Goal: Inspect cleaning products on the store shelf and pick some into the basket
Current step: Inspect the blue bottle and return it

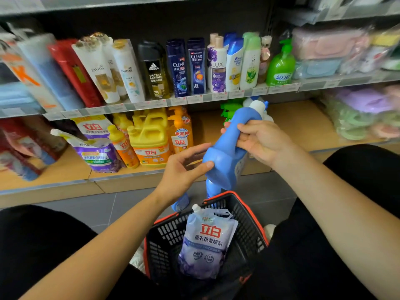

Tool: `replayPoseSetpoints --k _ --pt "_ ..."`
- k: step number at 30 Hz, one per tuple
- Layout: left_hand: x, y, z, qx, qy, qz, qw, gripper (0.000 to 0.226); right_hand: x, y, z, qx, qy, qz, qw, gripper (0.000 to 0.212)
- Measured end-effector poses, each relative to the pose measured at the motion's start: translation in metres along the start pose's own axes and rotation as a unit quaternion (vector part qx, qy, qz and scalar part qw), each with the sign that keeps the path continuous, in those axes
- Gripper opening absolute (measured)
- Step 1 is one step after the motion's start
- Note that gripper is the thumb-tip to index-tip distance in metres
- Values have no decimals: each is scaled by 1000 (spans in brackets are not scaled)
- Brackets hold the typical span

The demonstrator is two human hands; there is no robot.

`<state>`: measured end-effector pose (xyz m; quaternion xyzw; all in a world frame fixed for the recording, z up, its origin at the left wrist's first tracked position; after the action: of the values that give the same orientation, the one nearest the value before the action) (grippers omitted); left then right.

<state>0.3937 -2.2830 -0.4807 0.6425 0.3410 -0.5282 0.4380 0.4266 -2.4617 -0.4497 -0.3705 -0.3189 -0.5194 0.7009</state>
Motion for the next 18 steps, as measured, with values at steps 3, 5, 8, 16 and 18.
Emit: replayPoseSetpoints --k 3,5,8,16,18 --pt "-5 -2 -1 -5 63 35 997 49 1 -2 1 -3 -9 -3 1000 40" --pt "-9 -4 1 -4 120 67 990 59 2 -2 2 -3 -4 -10 1000 34" --pt "-16 -8 1 -24 195 114 974 66 4 -2 3 0 14 -21 1000 26" --pt "-12 -30 14 -87 385 244 886 71 7 -1 7 -5 84 -15 996 31" --pt "-1 -35 29 -69 419 256 868 76 10 1 9 -3 98 -22 995 35"
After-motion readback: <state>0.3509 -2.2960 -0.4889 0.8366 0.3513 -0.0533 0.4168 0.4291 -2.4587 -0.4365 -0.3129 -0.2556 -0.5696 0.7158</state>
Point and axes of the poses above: each hand's wrist, its own y-axis towards the middle knuckle, its own z-axis out of the palm, x = y × z, the point moved 8 cm from there along y, towards the middle knuckle, and after that the axes turned 7 degrees about x, right-handed, at the moved point
